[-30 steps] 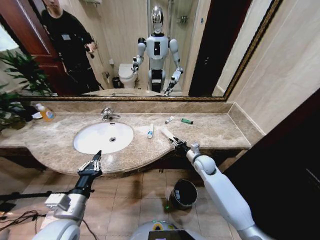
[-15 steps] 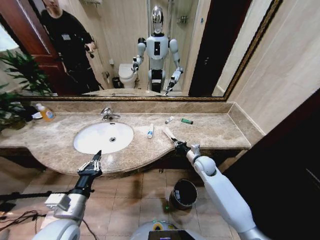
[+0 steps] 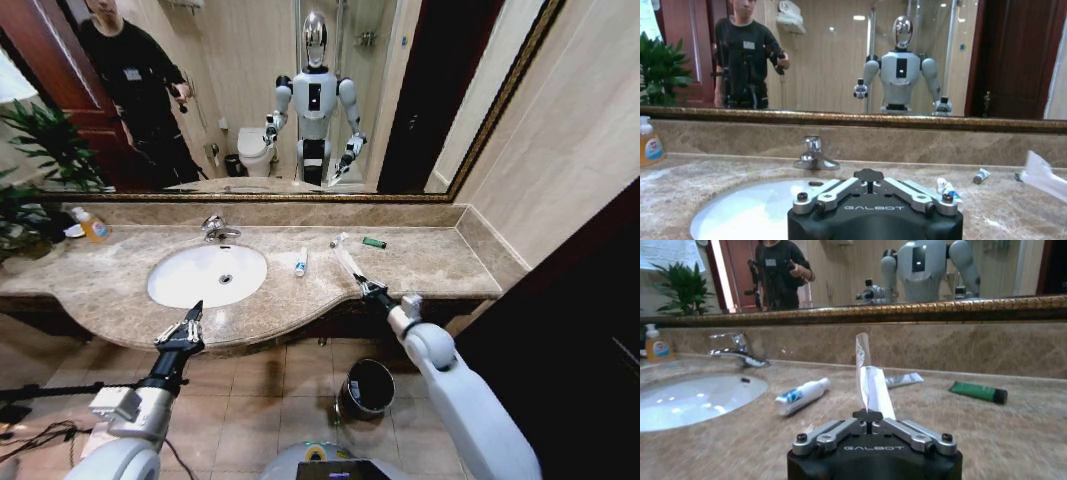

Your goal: Pick up the trash from the sink and place it in the trash bin.

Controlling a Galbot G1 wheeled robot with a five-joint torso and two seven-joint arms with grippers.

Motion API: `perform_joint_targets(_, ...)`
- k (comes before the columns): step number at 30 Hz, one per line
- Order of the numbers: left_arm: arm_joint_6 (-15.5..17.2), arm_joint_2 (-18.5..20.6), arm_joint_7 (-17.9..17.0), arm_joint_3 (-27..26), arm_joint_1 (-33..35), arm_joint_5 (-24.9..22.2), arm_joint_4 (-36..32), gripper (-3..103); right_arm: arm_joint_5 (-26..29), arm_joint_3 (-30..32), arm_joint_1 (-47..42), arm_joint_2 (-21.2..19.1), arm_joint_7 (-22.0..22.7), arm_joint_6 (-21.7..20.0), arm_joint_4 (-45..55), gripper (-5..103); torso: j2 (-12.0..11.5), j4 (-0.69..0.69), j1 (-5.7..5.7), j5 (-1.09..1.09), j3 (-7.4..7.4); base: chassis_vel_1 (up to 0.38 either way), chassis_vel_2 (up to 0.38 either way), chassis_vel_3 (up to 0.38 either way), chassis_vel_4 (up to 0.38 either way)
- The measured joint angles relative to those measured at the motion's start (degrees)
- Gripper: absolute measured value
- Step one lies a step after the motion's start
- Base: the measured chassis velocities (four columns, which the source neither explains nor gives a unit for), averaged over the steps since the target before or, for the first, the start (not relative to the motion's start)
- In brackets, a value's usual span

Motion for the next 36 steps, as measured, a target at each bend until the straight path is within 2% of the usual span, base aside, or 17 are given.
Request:
perform_joint_targets(9, 0.0, 0.0, -0.01, 0.0, 0.0, 0.0, 0.0, 0, -1.06, 4.42, -10.7, 0.67, 0.18, 1.9, 6.07, 0, 0.0, 0.01, 0.0, 0.0, 0.0, 0.0, 0.0, 0.0, 0.0)
perform_joint_targets(15, 0.0, 0.0, 0.0, 0.0, 0.0, 0.0, 0.0, 0, -1.61, 8.16, -17.53, 2.59, -2.42, 3.38, 8.76, 0, 0.0, 0.01, 0.0, 0.0, 0.0, 0.0, 0.0, 0.0, 0.0)
perform_joint_targets(23, 0.0, 0.0, 0.0, 0.0, 0.0, 0.0, 0.0, 0, -3.05, 12.79, -28.19, 5.58, -5.91, 8.36, 7.85, 0, 0.0, 0.0, 0.0, -0.01, 0.0, 0.0, 0.0, 0.0, 0.0)
perform_joint_targets(29, 0.0, 0.0, 0.0, 0.0, 0.0, 0.0, 0.0, 0, -4.05, 13.15, -28.87, 7.55, -6.51, 10.22, 4.4, 0, 0.0, 0.0, 0.0, -0.01, 0.0, 0.0, 0.0, 0.0, 0.0)
perform_joint_targets(36, 0.0, 0.0, -0.01, 0.0, 0.0, 0.0, 0.0, 0, -7.79, 12.76, -24.6, 9.91, -8.33, 13.46, -6.25, 0, 0.0, 0.01, 0.0, 0.0, 0.0, 0.0, 0.0, 0.0, 0.0)
